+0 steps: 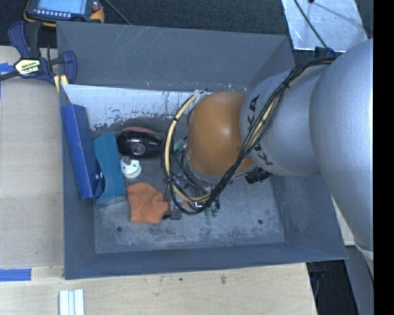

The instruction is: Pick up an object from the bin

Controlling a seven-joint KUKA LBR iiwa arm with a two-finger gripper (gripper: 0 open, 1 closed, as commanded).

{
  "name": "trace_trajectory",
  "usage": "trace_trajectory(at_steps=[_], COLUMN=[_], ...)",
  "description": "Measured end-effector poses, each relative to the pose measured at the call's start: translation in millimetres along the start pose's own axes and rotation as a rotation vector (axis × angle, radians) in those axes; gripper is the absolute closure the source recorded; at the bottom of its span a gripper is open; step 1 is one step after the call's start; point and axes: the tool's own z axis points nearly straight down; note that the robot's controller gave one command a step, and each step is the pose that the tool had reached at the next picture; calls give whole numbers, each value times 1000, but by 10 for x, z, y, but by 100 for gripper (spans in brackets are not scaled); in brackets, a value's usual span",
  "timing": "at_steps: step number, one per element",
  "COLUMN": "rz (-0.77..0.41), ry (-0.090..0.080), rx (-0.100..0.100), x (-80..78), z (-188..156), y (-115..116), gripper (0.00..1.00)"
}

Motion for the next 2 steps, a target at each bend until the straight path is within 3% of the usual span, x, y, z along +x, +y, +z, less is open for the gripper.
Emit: trace_trajectory(at_steps=[1,2], rz=[-16,-17], ry=[-7,-7], rx=[-1,-1], x=[-118,-123], z=[92,108], y=[-12,-18], gripper=[100,100])
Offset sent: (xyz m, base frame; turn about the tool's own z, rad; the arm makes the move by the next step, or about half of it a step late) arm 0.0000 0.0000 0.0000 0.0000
